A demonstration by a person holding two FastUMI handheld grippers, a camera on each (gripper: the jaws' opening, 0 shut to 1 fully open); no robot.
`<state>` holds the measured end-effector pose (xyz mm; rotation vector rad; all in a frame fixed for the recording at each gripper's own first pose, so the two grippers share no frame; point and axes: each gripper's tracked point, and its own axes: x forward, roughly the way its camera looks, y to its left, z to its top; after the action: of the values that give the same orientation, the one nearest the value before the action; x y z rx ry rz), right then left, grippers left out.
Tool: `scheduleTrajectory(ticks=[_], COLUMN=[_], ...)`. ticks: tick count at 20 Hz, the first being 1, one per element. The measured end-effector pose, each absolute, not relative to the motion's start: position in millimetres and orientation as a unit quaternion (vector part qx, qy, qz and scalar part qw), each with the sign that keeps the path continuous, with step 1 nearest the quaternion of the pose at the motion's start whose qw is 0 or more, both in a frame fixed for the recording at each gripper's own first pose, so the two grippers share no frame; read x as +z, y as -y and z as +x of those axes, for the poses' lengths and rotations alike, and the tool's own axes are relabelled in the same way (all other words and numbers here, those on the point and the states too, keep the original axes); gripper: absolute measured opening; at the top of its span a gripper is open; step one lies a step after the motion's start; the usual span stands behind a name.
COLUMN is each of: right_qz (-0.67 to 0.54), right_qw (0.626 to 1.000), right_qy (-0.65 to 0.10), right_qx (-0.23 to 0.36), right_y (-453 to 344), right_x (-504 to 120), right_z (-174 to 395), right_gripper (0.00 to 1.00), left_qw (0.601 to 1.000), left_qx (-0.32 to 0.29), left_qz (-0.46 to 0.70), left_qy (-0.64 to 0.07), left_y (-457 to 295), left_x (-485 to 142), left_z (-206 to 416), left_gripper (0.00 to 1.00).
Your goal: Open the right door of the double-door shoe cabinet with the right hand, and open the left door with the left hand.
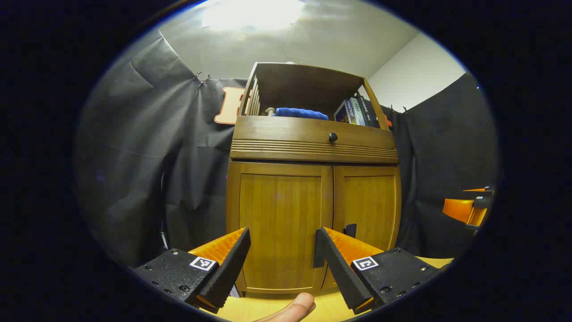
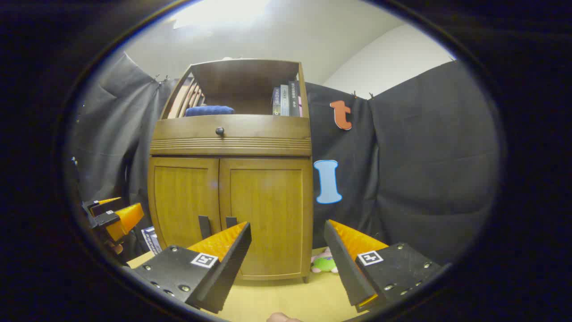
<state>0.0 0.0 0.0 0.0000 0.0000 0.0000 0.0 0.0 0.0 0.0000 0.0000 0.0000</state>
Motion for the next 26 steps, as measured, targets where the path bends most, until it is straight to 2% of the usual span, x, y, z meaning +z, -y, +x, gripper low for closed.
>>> scheduleTrajectory(ticks=[1, 5, 8, 9, 13, 20, 21, 22, 26], right_qz=[0.003, 0.006, 0.005, 0.005, 0.019, 0.014, 0.011, 0.011, 0.022], right_qw=[1.000, 0.999, 0.999, 0.999, 0.999, 0.998, 0.998, 0.998, 0.997], right_qy=[-0.004, -0.004, -0.008, -0.007, -0.016, -0.021, -0.020, -0.020, -0.035], right_qx=[0.008, 0.033, 0.039, 0.039, 0.037, 0.056, 0.056, 0.056, 0.064], right_y=[-6.0, -22.2, -23.7, -25.0, -29.6, -56.0, -57.5, -60.4, -78.7], right_x=[-3.5, -5.9, -8.6, -9.7, -15.8, -20.7, -20.2, -20.0, -28.5], right_z=[1.9, 7.0, 6.4, 7.0, 9.8, 15.1, 14.9, 18.1, 47.1], right_gripper=[0.98, 0.96, 0.96, 0.98, 0.96, 0.98, 0.96, 0.98, 0.96], left_qw=[1.000, 1.000, 1.000, 1.000, 1.000, 1.000, 1.000, 1.000, 1.000], left_qx=[-0.001, -0.001, 0.010, 0.012, 0.019, 0.018, 0.016, 0.014, 0.008], left_qz=[0.002, 0.004, 0.007, 0.009, 0.005, 0.000, 0.000, -0.001, -0.003], left_qy=[-0.003, -0.001, 0.001, 0.003, 0.010, 0.007, 0.008, 0.009, 0.004], left_y=[1.0, -0.7, 0.3, 0.0, -1.2, -1.8, -1.9, -1.7, -2.1], left_x=[-1.1, -0.6, -1.5, -0.8, -1.5, 0.1, 0.3, 1.1, -0.3], left_z=[-0.2, 1.9, 1.7, 1.9, 1.4, -0.3, -0.3, -0.4, 0.9], left_gripper=[0.95, 0.92, 0.92, 0.95, 0.92, 0.92, 0.92, 0.92, 0.92])
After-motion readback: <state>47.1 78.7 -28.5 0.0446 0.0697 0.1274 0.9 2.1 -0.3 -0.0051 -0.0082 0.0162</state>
